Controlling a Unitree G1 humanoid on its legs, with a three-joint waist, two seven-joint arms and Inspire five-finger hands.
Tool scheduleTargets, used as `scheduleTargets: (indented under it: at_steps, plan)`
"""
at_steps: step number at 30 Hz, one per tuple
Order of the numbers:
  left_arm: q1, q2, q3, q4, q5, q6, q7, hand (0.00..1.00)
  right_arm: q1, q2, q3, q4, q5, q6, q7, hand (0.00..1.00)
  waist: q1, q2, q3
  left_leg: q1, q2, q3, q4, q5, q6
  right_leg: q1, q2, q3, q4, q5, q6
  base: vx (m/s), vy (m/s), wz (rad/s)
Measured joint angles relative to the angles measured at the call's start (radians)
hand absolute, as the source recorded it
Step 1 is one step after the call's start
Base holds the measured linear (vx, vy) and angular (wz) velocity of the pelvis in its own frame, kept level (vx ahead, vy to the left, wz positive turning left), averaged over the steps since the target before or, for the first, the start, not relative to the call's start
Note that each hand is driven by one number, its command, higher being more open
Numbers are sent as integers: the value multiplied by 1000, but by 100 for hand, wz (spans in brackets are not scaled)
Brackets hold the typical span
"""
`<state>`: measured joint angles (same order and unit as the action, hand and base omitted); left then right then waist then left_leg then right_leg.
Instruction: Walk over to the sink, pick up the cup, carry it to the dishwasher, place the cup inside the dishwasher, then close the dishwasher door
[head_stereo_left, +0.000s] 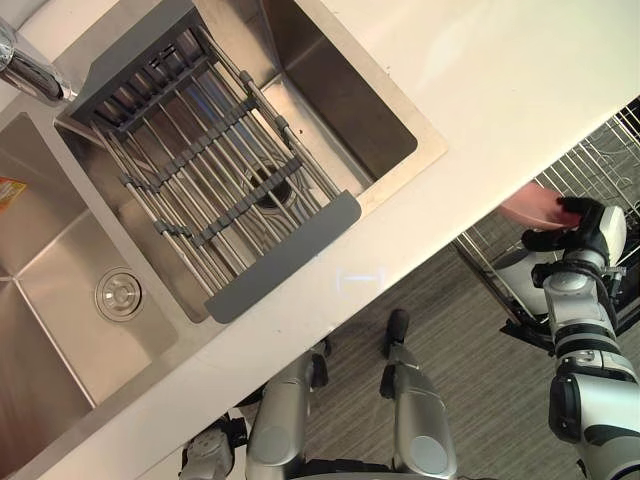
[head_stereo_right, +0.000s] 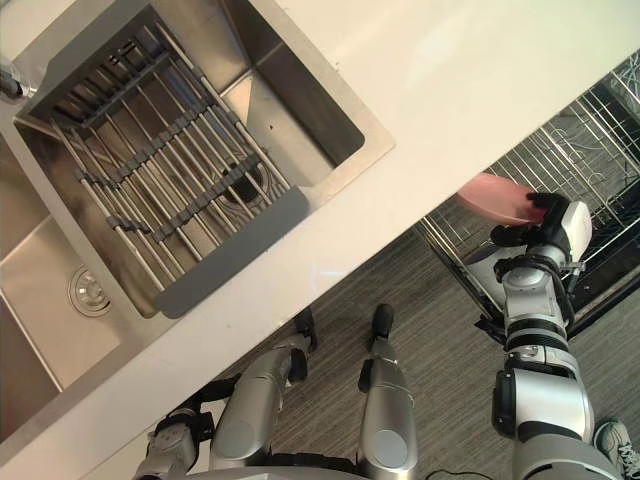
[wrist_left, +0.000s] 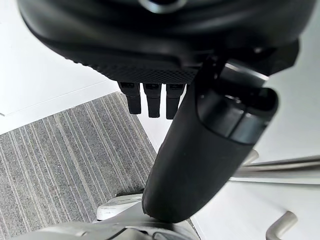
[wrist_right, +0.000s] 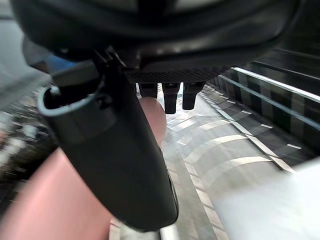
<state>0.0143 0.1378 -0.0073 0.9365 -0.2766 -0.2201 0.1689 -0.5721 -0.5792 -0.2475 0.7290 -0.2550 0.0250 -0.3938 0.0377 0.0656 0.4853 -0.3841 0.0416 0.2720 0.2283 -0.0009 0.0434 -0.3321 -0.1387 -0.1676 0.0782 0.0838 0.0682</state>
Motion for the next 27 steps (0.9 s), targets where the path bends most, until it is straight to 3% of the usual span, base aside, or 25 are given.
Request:
scheduleTargets:
  at_steps: [3, 9, 16, 20, 27]
  plan:
    - [0, 0, 1, -2, 0, 1, 7, 90, 66, 28, -13, -176, 0, -7, -28, 90, -3, -11, 6, 8, 6, 1, 0, 0, -1, 6, 5, 2, -1, 1, 1, -5, -9, -5]
    - [8, 12, 23, -17, 1, 31, 5, 90, 282, 198, -56, -474, 0, -40, -37, 90, -6, -46, 12, 62, 10, 0, -28, 1, -7, 54, 15, 2, -12, 4, 4, 1, -9, -1]
    - [44, 21, 68, -32, 3, 48, -8, 90, 489, 339, -121, -609, 30, -65, 5, 90, -27, -85, 7, 135, -1, 6, -76, 7, -19, 103, 12, 29, -16, -8, 9, 1, 5, -1]
    - [59, 18, 97, -32, 3, 63, -21, 90, 590, 405, -249, -667, 30, -71, 1, 90, -34, -98, -1, 163, 0, 15, -91, 8, -22, 122, 10, 36, -15, -14, 12, 10, 11, -5]
    - [94, 8, 118, -36, 6, 76, -20, 90, 765, 546, -435, -717, 120, -77, -105, 90, -27, -121, -41, 197, 10, 27, -87, -11, -32, 148, 11, 35, 6, -40, 15, 0, 0, 0]
